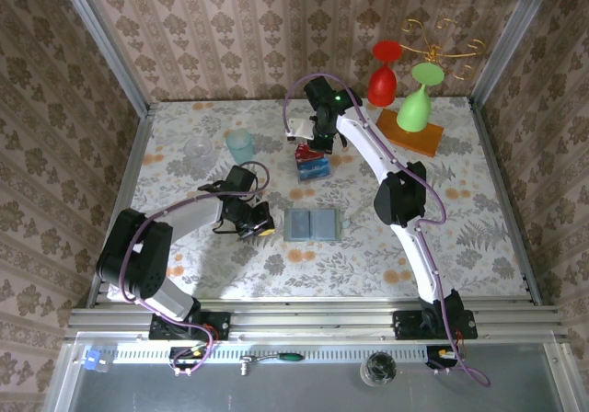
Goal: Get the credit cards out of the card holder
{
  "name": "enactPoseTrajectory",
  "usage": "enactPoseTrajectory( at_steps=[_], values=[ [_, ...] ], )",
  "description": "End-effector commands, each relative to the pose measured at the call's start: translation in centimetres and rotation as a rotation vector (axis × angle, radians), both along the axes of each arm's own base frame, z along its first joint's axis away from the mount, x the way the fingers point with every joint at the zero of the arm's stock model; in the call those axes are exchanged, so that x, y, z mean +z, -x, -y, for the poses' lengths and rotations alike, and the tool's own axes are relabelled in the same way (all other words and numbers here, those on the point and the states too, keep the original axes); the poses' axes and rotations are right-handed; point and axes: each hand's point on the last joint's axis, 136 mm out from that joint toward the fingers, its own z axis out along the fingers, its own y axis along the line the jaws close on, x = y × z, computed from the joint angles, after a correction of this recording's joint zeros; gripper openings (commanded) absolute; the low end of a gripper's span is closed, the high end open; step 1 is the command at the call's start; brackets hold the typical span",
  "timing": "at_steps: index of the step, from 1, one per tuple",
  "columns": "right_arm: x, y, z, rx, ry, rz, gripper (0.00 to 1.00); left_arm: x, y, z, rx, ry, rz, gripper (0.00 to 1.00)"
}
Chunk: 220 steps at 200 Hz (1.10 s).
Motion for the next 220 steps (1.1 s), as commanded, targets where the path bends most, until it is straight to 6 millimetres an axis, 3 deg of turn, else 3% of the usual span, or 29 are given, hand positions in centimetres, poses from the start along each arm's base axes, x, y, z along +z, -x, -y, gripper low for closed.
enactPoseTrajectory(
  at_steps=[1, 122, 166, 220],
  values=[
    [3.0, -0.2, 0.3, 0.001, -0.015, 0.061, 0.0, 0.4, -0.5, 0.0, 0.021, 0.002, -0.009, 0.0],
    [4.9, -0.3, -0.2, 0.009, -0.056, 0.096, 0.0, 0.5, -0.6, 0.3, 0.015, 0.008, -0.008, 0.0],
    [4.1, -1.2, 0.4, 0.001, -0.035, 0.11, 0.0, 0.3, -0.4, 0.2, 0.017, 0.004, -0.014, 0.0],
    [1.3, -1.6, 0.7, 0.002, -0.022, 0.062, 0.0, 0.1, -0.5, 0.2, 0.02, 0.0, -0.023, 0.0]
  ],
)
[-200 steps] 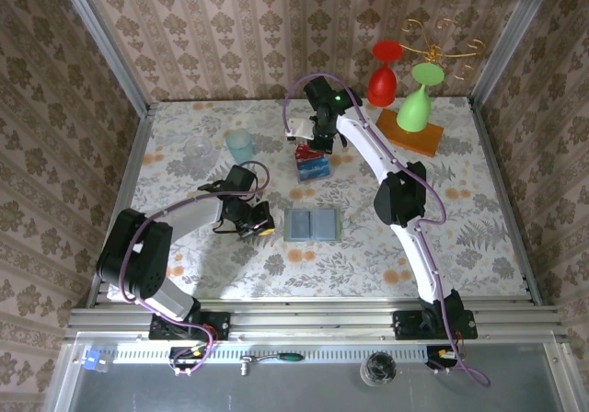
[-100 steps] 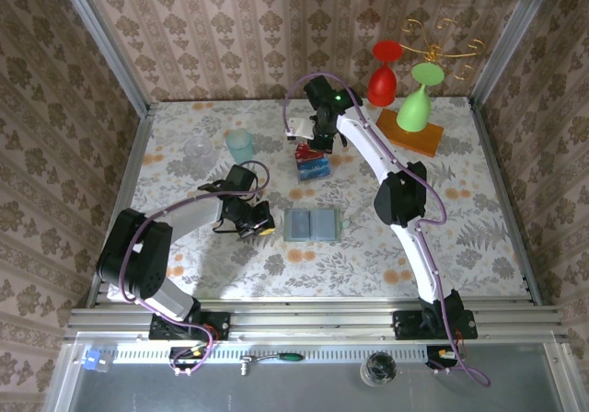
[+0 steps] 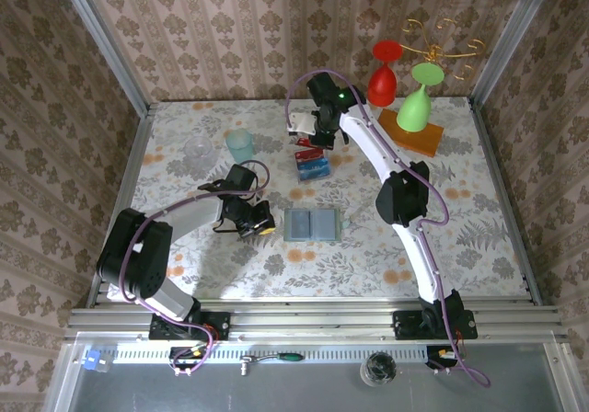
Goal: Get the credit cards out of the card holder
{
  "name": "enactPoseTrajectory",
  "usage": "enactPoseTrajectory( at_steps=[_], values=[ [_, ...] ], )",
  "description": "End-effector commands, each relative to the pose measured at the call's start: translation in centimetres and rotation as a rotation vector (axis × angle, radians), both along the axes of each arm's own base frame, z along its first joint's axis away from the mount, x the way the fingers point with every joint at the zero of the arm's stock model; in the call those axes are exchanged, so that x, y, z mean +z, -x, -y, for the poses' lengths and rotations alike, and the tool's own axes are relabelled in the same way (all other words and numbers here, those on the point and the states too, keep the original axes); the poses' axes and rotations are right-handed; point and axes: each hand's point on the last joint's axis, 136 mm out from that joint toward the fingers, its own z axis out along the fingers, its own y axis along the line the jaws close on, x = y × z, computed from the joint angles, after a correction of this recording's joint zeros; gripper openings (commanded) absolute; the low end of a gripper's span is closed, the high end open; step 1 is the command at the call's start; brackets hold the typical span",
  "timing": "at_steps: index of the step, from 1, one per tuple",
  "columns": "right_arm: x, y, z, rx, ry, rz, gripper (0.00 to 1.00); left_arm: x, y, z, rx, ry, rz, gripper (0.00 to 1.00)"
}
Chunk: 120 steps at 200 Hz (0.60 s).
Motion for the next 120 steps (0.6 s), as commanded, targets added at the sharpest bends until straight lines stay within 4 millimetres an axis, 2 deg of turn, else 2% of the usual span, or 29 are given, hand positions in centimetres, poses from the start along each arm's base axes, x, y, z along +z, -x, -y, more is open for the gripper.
enactPoseTrajectory(
  at_steps=[1, 53, 120],
  values=[
    [0.1, -0.4, 0.2, 0.014, 0.0, 0.01, 0.0, 0.0, -0.3, 0.1, 0.02, -0.003, -0.027, 0.0],
    [-1.6, 1.0, 0.4, 0.033, 0.002, -0.077, 0.0, -0.2, -0.4, 0.4, 0.02, -0.004, -0.032, 0.0],
    [-2.7, 2.8, 0.7, 0.04, 0.013, -0.162, 0.0, -0.2, -0.3, 0.6, 0.013, -0.005, -0.032, 0.0]
  ],
)
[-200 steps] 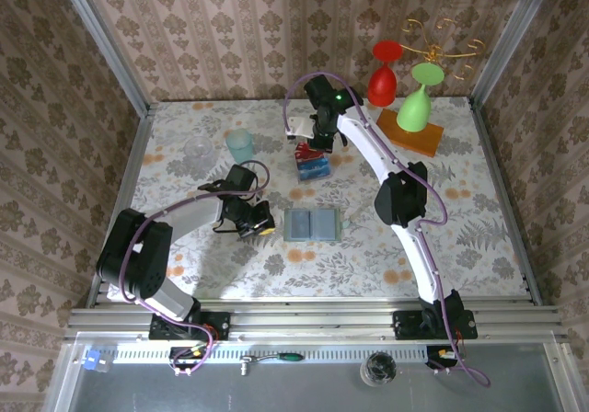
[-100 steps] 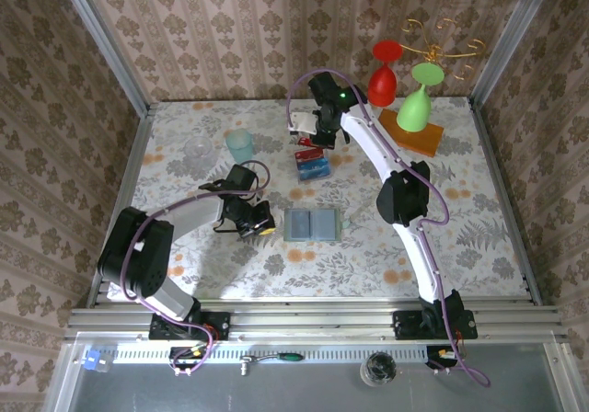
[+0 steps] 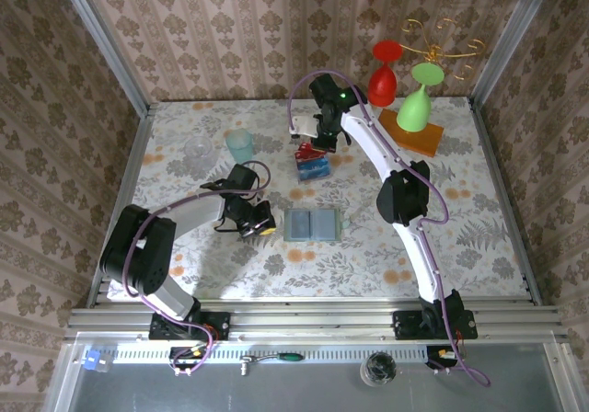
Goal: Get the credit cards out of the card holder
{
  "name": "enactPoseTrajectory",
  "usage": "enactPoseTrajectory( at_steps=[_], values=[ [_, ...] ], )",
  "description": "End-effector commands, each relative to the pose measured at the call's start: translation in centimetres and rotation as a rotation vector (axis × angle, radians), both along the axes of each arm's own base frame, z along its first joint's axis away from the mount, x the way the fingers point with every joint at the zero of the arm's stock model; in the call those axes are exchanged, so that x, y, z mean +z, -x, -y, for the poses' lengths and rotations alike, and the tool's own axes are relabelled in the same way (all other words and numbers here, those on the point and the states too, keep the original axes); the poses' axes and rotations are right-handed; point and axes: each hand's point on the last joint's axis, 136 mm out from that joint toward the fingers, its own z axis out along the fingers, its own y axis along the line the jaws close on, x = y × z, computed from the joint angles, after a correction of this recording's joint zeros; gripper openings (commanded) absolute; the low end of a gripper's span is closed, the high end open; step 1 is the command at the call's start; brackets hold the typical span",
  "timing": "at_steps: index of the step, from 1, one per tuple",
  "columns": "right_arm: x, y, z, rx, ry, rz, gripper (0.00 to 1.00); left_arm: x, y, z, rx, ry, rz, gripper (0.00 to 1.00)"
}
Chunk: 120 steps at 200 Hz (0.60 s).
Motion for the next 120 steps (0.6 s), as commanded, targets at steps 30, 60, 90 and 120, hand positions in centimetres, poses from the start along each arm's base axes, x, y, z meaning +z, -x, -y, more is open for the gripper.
enactPoseTrajectory(
  at_steps=[30, 60, 90, 120],
  values=[
    [-1.7, 2.2, 0.5, 0.023, 0.017, -0.115, 0.0, 0.2, -0.1, 0.5, 0.002, 0.006, -0.009, 0.0],
    [-1.5, 2.8, 0.3, 0.031, 0.009, -0.135, 0.0, 0.1, 0.0, 0.6, -0.001, 0.007, -0.008, 0.0],
    [-0.6, 2.0, -0.1, 0.02, -0.01, -0.09, 0.0, 0.1, 0.0, 0.6, -0.002, 0.007, -0.007, 0.0],
    [1.4, 0.6, -0.4, 0.007, -0.033, 0.004, 0.0, 0.2, 0.0, 0.6, 0.0, 0.007, -0.005, 0.0]
  ],
)
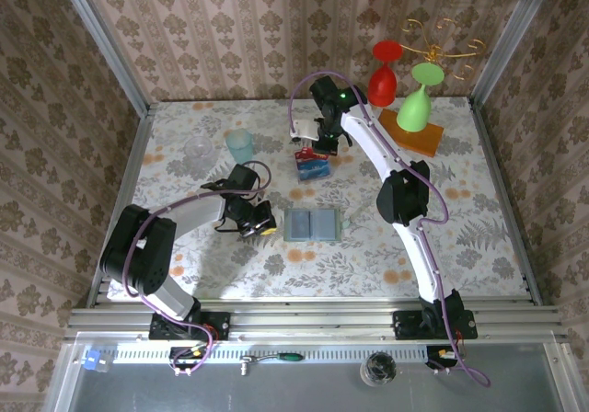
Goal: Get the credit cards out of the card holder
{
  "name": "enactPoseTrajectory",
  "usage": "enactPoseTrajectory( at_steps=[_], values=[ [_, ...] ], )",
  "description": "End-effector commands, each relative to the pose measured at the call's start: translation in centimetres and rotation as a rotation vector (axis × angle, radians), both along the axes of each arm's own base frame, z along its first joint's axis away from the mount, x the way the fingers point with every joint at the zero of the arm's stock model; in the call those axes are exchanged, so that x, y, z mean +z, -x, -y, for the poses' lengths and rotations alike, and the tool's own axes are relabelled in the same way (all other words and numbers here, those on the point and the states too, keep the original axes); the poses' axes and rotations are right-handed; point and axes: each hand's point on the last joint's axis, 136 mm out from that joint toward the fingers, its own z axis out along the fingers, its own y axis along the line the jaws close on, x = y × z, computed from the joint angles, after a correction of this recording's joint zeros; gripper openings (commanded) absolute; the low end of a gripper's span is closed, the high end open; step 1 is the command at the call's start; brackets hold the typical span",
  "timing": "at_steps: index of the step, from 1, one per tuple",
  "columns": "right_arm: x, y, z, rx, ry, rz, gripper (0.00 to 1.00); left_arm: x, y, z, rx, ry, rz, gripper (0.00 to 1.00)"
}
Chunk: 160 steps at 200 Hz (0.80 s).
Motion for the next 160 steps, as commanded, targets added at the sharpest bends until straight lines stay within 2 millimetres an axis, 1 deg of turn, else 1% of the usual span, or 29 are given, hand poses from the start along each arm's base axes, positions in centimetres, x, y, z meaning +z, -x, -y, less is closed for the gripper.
enactPoseTrajectory(
  at_steps=[1, 17, 35, 64, 73, 108, 126, 160],
  values=[
    [1.9, -0.6, -0.5, -0.008, -0.036, 0.058, 0.0, 0.1, -0.1, 0.4, 0.004, 0.004, -0.007, 0.0],
    [2.9, -1.4, -0.6, -0.012, -0.043, 0.108, 0.0, 0.1, -0.1, 0.4, 0.003, 0.006, -0.004, 0.0],
    [3.2, -2.1, -0.5, -0.016, -0.039, 0.143, 0.0, 0.2, -0.2, 0.5, 0.003, 0.009, -0.002, 0.0],
    [2.6, -2.4, -0.6, -0.011, -0.029, 0.143, 0.0, 0.1, -0.1, 0.5, 0.002, 0.007, -0.003, 0.0],
    [2.0, -2.4, -0.6, -0.013, -0.026, 0.133, 0.0, 0.1, 0.0, 0.4, 0.004, 0.007, -0.004, 0.0],
    [0.1, -2.0, -0.6, -0.006, -0.018, 0.084, 0.0, 0.0, 0.0, 0.5, 0.002, 0.006, -0.007, 0.0],
    [-0.4, -1.5, -0.6, 0.0, -0.017, 0.057, 0.0, 0.0, 0.0, 0.5, 0.001, 0.006, -0.007, 0.0],
    [-1.2, 0.1, -0.4, 0.021, -0.009, -0.011, 0.0, -0.1, 0.0, 0.5, 0.002, 0.007, -0.009, 0.0]
  ],
)
